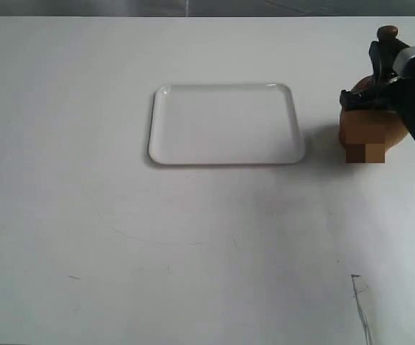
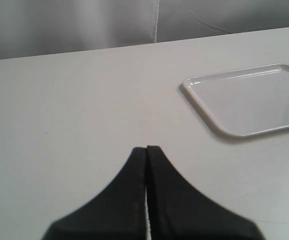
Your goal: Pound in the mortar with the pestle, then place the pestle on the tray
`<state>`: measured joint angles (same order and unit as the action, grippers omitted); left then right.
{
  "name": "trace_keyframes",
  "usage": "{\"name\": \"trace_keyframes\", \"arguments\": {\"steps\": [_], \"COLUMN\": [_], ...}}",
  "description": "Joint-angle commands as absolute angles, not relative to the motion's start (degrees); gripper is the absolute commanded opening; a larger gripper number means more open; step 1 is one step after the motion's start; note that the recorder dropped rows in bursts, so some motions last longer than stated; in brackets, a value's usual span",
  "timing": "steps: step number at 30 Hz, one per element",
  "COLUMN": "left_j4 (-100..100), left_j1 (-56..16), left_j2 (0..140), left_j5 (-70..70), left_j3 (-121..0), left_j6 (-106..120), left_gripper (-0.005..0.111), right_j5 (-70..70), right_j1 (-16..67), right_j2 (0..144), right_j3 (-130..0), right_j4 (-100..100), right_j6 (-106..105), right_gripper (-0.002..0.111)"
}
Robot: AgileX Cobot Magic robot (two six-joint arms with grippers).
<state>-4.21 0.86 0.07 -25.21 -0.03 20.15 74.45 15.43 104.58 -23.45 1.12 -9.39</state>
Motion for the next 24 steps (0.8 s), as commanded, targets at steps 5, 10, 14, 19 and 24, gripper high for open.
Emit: {"name": "trace_keyframes", "arguments": {"steps": [5,10,14,19,24], "left_j4": [-3.8,-3.8,-3.8,-3.8,-3.8], "left_j1": [0.4,0.4,0.4,0.4,0.4], "left_j2": [0.0,0.0,0.0,0.0,0.0], "left_j5": [-25.0,-25.0,-25.0,-25.0,-25.0], "left_j3": [0.0,0.0,0.0,0.0,0.0], "left_j6": [19.7,19.7,19.7,19.7,19.7], "left_gripper": [0.0,0.0,0.0,0.0,0.0], "right_j5": [70.0,70.0,68.9,70.0,70.0], "right_j1": [15.1,15.1,15.1,15.1,15.1], "right_j2": [86.4,76.8,78.6,88.3,101.1], "right_j3": [-22.8,-22.8,-22.8,-22.8,-22.8], "right_j4": [1.0,0.3,-0.4,-0.4,-0.6], "right_j6": [-11.1,-11.3,-11.7,-12.0,-10.9], "right_gripper": [0.0,0.0,0.0,0.0,0.0]}}
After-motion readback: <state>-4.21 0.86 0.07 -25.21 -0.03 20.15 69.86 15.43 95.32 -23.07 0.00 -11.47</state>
